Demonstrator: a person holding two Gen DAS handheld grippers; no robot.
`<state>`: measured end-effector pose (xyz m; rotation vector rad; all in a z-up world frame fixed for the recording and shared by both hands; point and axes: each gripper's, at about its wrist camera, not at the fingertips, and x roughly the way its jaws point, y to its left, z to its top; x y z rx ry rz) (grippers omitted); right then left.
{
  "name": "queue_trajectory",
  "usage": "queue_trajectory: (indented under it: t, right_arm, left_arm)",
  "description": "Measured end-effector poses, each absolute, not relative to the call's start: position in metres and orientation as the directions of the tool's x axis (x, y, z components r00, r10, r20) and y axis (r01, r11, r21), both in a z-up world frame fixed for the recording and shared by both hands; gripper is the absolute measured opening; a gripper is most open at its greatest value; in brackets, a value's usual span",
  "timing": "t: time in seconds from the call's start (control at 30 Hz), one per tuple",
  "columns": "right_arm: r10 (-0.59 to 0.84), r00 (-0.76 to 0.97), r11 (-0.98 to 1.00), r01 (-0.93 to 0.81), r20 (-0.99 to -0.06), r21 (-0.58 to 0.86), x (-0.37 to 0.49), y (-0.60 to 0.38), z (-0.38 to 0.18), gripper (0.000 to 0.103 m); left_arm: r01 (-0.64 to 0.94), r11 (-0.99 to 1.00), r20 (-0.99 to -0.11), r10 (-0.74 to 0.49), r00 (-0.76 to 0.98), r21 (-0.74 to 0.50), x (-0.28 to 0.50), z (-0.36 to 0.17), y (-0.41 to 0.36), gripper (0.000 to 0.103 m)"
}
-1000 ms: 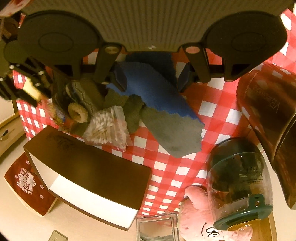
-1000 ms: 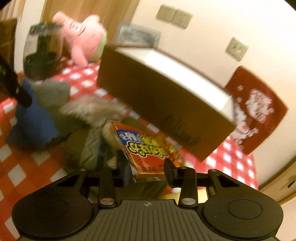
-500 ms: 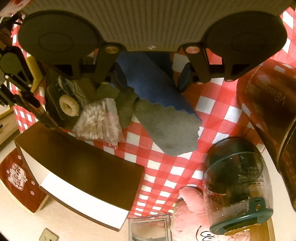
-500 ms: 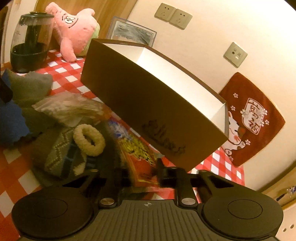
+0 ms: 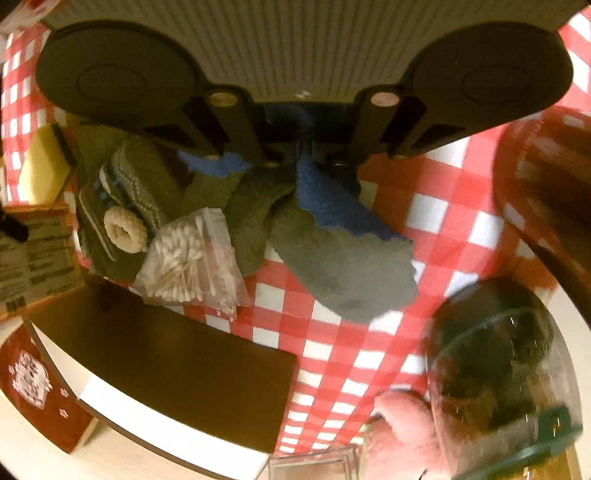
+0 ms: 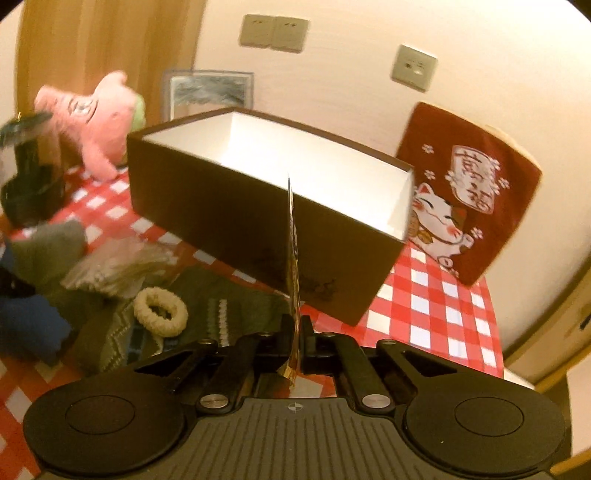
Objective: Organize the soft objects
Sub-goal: 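Lift the packet with the right gripper while the left lifts the blue cloth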
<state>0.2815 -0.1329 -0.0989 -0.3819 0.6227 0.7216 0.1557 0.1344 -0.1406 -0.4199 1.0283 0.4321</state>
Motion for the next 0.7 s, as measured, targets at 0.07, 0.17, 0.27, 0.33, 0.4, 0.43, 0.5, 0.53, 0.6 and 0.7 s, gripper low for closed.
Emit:
queue_trajectory:
  t: [0.07,0.17,0.27,0.33,0.4,0.43,0.5,0.53,0.6,0.7]
  right_arm:
    - [0.501,0.580,0.706,-0.703,-0.643,-0.084,0.283,-0.139,-0.093,0.002]
    - [0.513,0.572,0.716,-0.696,-0.639,-0.049,0.284,-0.146,-0.085,0.002]
    - [0.526,0.564,0.722,-0.691,-0.637,-0.015,0.284,-0.153,-0.077,0.002]
    - [0.537,0.560,0.724,-0.690,-0.631,0.003,0.282,-0.157,-0.072,0.002]
    - [0.549,0.557,0.721,-0.693,-0.623,0.017,0.281,-0.161,-0.067,0.002]
    - [0.554,0.557,0.721,-0.693,-0.619,0.021,0.280,-0.163,-0.065,0.002]
    - [0.564,0.556,0.719,-0.695,-0.611,0.031,0.279,-0.166,-0.061,0.002]
    - [0.570,0.554,0.718,-0.695,-0.607,0.038,0.278,-0.168,-0.059,0.002]
    - [0.582,0.554,0.714,-0.699,-0.596,0.048,0.277,-0.172,-0.055,0.002]
    - [0.599,0.547,0.704,-0.707,-0.585,0.061,0.276,-0.177,-0.050,0.002]
  left_arm:
    - [-0.517,0.849,-0.876,0.165,0.453,-0.107,0.153,-0.133,0.132,0.004]
    - [-0.488,0.869,-0.864,0.183,0.468,-0.081,0.148,-0.117,0.127,0.004]
    - [-0.456,0.889,-0.852,0.216,0.476,-0.029,0.142,-0.097,0.118,0.004]
    - [-0.440,0.898,-0.839,0.226,0.495,-0.017,0.137,-0.083,0.113,0.004]
    - [-0.427,0.904,-0.830,0.239,0.504,0.001,0.133,-0.072,0.108,0.004]
    - [-0.418,0.908,-0.826,0.245,0.508,0.012,0.131,-0.067,0.105,0.004]
    - [-0.404,0.914,-0.823,0.255,0.507,0.035,0.127,-0.058,0.099,0.004]
    - [-0.399,0.916,-0.823,0.260,0.505,0.045,0.125,-0.055,0.096,0.004]
    - [-0.393,0.917,-0.819,0.272,0.505,0.062,0.121,-0.048,0.091,0.004]
    - [-0.389,0.917,-0.811,0.291,0.507,0.087,0.111,-0.038,0.084,0.004]
